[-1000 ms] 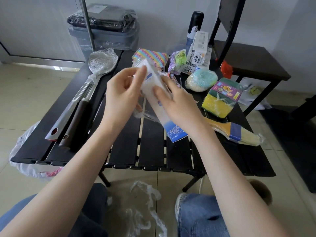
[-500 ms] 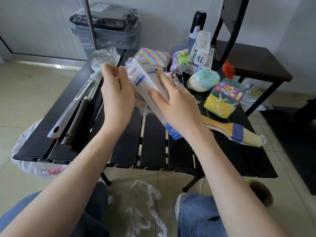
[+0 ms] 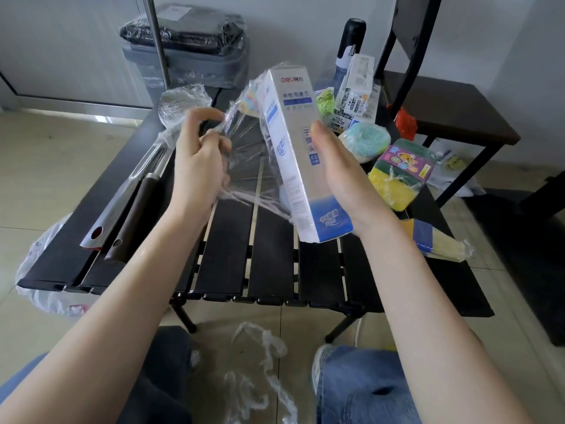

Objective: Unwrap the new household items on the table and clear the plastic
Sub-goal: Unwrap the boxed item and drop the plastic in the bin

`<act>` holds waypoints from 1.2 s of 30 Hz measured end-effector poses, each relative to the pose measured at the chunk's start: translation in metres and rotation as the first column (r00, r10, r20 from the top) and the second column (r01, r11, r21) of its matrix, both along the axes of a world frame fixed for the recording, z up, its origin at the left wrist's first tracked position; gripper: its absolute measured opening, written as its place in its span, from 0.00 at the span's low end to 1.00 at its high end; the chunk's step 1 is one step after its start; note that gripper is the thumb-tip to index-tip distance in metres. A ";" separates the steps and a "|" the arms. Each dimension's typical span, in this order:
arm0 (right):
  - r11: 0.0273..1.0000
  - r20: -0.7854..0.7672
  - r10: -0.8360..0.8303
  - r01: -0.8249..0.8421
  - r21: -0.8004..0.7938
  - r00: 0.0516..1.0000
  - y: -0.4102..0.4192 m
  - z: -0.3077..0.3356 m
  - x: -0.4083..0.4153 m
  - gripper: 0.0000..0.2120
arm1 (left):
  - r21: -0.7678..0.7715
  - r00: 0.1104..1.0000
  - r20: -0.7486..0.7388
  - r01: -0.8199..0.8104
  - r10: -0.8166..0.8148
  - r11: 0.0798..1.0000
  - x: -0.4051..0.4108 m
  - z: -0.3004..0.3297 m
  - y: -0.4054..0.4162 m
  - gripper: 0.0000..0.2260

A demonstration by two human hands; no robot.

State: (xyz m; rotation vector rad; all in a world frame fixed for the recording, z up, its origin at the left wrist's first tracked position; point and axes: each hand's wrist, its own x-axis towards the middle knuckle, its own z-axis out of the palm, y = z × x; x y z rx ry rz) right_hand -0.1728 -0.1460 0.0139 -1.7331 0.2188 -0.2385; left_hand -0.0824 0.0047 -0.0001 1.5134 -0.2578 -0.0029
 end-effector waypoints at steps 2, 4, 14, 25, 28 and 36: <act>0.996 -0.066 0.000 0.006 0.088 0.998 -0.004 -0.002 -0.002 0.14 | 0.067 0.997 0.034 0.071 -0.073 0.995 -0.006 0.004 -0.003 0.12; 0.978 -0.111 0.018 0.006 0.208 0.994 -0.007 -0.004 -0.004 0.16 | 0.182 0.989 0.104 0.085 -0.106 0.980 -0.012 0.006 -0.005 0.14; 0.808 0.010 -0.026 0.015 0.589 1.000 -0.011 -0.006 -0.003 0.19 | 0.335 0.974 0.160 0.098 -0.159 0.937 -0.009 -0.012 -0.011 0.19; 0.929 -0.041 -0.095 0.103 0.355 0.995 0.001 -0.022 0.005 0.23 | -0.114 0.952 -0.070 0.289 -0.298 0.950 -0.021 0.007 -0.009 0.11; 0.967 -0.137 -0.159 0.182 0.179 0.978 0.007 -0.017 0.007 0.34 | -0.150 0.961 -0.016 0.270 -0.275 0.951 -0.020 0.006 -0.008 0.14; 0.986 -0.132 -0.063 0.082 0.147 0.989 0.017 -0.014 0.007 0.30 | 0.081 0.962 0.185 0.191 -0.203 0.978 -0.022 0.001 -0.011 0.11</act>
